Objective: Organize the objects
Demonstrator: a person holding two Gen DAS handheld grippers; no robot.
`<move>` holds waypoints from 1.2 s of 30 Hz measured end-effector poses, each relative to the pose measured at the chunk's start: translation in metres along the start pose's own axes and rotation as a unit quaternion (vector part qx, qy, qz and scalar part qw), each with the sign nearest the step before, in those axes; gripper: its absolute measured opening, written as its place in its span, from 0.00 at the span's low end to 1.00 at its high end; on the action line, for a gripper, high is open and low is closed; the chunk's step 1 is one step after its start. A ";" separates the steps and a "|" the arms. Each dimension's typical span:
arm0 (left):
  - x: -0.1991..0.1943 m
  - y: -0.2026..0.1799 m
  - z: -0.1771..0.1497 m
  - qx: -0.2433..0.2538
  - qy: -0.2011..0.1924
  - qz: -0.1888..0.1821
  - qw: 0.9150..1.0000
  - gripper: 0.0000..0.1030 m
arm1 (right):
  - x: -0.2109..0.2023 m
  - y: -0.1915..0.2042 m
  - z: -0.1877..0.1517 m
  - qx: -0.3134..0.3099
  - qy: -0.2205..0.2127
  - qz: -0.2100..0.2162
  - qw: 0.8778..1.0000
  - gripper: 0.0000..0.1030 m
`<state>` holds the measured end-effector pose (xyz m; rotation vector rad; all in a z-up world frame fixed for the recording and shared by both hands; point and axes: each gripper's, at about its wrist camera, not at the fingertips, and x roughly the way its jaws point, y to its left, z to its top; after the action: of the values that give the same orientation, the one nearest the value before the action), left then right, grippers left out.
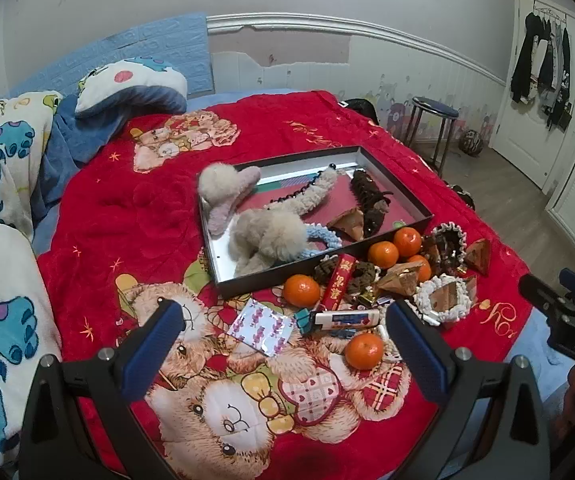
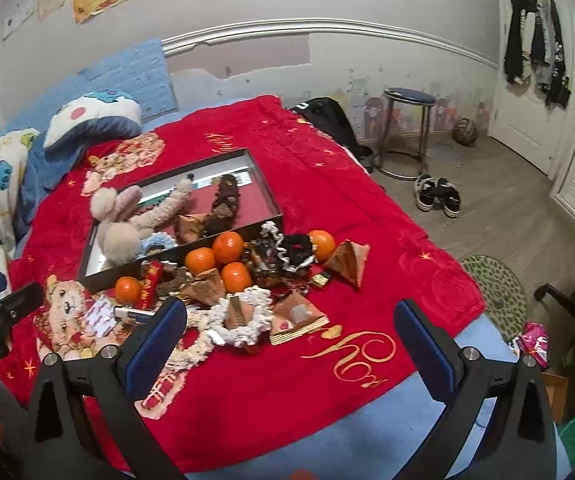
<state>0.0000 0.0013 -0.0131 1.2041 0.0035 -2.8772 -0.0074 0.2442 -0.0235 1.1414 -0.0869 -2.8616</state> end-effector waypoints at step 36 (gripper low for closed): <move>0.003 -0.007 -0.002 0.025 0.010 0.003 1.000 1.00 | 0.003 -0.009 -0.003 0.023 0.010 0.033 0.999 1.00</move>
<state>-0.0007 0.0080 -0.0169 1.2375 -0.0709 -2.8769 -0.0080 0.2526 -0.0282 1.1527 -0.1869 -2.8040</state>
